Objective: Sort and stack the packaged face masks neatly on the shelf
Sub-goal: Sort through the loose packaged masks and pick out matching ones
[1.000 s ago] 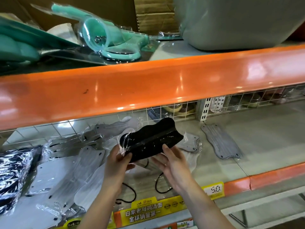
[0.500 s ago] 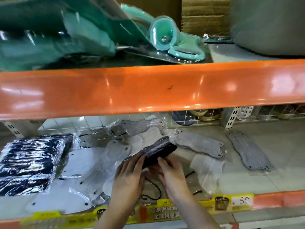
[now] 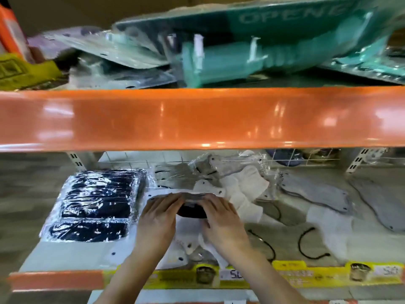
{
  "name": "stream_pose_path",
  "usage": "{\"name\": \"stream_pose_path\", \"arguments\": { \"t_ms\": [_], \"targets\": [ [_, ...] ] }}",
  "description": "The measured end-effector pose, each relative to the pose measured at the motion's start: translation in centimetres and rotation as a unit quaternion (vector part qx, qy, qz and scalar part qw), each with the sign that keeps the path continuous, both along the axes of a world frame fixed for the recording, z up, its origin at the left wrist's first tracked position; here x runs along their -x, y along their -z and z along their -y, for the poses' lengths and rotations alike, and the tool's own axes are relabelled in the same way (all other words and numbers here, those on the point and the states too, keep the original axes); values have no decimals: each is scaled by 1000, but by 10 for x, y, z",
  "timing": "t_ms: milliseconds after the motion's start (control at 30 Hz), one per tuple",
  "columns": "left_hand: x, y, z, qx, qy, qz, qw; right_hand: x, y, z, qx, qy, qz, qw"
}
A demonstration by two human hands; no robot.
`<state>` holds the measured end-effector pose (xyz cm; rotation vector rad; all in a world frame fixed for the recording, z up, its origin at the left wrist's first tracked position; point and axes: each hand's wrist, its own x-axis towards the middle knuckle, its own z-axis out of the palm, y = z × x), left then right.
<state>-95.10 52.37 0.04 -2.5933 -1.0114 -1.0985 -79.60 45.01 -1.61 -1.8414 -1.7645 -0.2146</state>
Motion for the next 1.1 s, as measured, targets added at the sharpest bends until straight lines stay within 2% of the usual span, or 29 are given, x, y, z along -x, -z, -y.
{"name": "stream_pose_path", "arguments": {
  "t_ms": [133,467,633,800,1100],
  "targets": [
    [37,12,-20,1,0,-8,1000,37,7,-17,22,-1,-17,1000],
    [133,19,-57,30,-58,-35,997,123,4,-58,0,-48,-17,999],
    [175,31,-69,48,-96,-11,994,164,5,-72,2,-81,-25,996],
    [204,39,-74,49,-139,-15,989,185,14,-81,59,-144,-4,988],
    [237,72,-84,194,-142,-140,961,200,29,-85,73,-91,32,993]
  ]
}}
